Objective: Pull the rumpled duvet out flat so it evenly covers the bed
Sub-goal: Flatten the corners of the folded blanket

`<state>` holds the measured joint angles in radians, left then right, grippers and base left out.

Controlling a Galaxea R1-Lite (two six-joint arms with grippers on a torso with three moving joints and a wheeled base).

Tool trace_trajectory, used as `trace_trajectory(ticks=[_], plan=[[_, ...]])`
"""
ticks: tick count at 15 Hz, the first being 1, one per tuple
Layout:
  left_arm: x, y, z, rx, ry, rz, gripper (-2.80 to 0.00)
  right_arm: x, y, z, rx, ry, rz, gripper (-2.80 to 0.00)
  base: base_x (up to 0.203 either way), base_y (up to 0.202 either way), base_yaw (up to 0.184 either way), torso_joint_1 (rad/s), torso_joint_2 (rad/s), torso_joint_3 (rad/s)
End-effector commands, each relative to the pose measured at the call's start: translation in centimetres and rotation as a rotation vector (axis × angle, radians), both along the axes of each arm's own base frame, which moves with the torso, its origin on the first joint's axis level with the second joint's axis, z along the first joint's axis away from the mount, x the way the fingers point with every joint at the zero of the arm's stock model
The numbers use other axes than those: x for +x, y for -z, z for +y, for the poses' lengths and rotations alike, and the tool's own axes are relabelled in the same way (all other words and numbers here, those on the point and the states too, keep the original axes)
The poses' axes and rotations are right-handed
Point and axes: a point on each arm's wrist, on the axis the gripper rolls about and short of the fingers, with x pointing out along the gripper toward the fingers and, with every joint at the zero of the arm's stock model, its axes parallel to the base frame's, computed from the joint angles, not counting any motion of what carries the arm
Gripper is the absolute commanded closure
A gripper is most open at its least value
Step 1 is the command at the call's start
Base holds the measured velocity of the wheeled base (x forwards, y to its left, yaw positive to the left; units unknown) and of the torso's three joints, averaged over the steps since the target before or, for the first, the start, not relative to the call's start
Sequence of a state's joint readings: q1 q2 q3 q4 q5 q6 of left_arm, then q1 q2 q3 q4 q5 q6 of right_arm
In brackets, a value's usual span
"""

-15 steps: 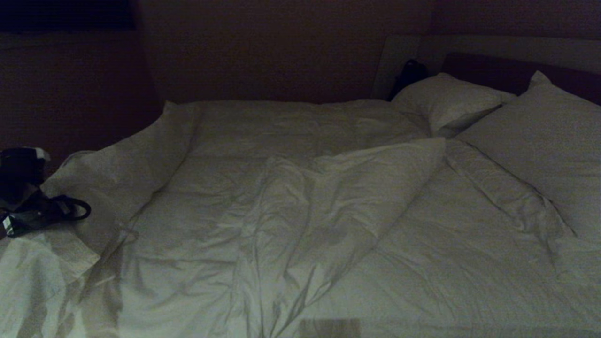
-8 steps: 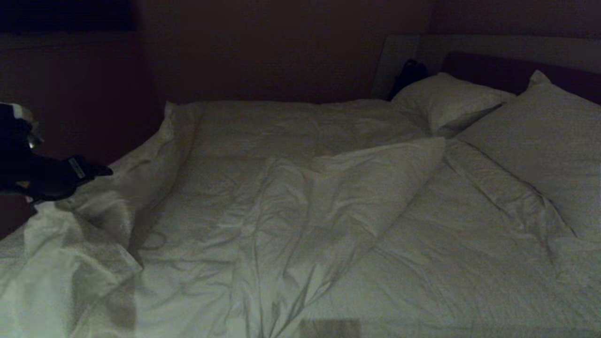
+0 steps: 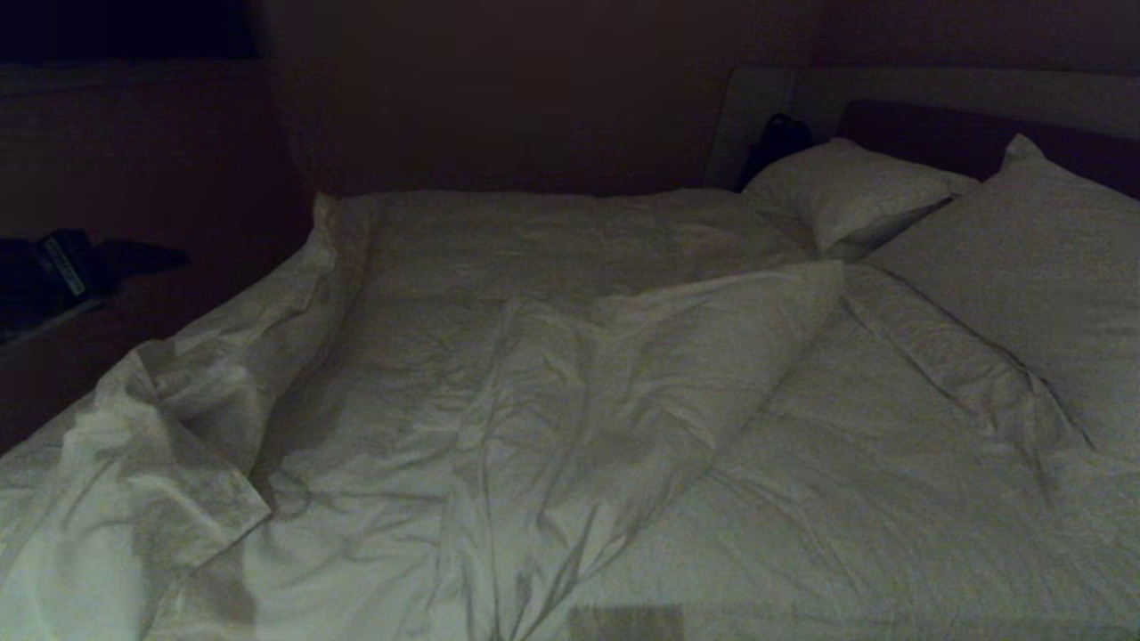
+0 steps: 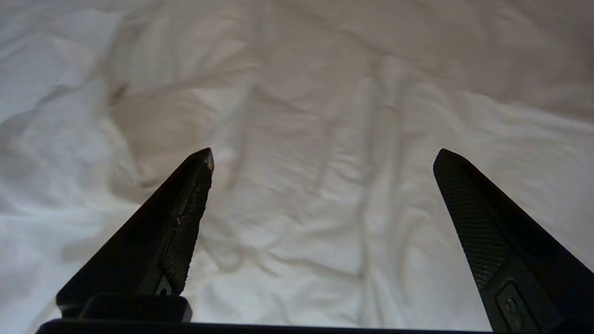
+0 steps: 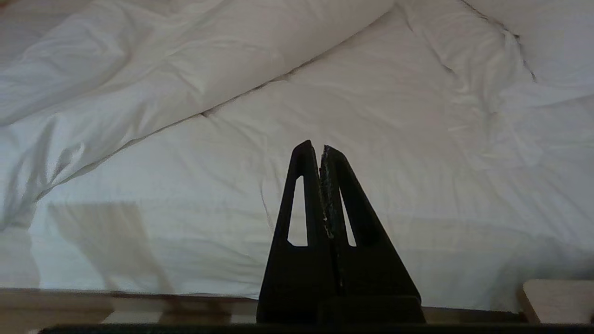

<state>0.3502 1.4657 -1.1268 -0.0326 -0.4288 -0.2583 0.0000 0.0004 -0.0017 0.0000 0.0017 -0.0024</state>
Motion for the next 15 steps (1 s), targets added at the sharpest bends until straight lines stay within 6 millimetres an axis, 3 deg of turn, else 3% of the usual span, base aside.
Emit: trace_trajectory(ticks=[1, 6, 11, 15], plan=[[-4.3, -2.2, -2.1, 0.029, 0.045, -0.099, 0.0, 0.0, 0.0, 0.0, -0.001, 0.0, 0.001, 0.0, 0.0, 0.0, 0.0, 0.0, 0.0, 0.0], [-9.2, -2.1, -5.0, 0.044, 0.134, -0.155, 0.0, 0.0, 0.0, 0.0, -0.001, 0.0, 0.001, 0.0, 0.0, 0.0, 0.0, 0.0, 0.0, 0.0], [-11.6, -1.3, -5.7, 0.075, 0.133, -0.175, 0.0, 0.0, 0.0, 0.0, -0.001, -0.001, 0.001, 0.0, 0.0, 0.0, 0.0, 0.0, 0.0, 0.0], [-17.5, -0.6, -7.0, 0.256, 0.078, -0.304, 0.0, 0.0, 0.0, 0.0, -0.001, 0.0, 0.001, 0.0, 0.0, 0.0, 0.0, 0.0, 0.0, 0.0]])
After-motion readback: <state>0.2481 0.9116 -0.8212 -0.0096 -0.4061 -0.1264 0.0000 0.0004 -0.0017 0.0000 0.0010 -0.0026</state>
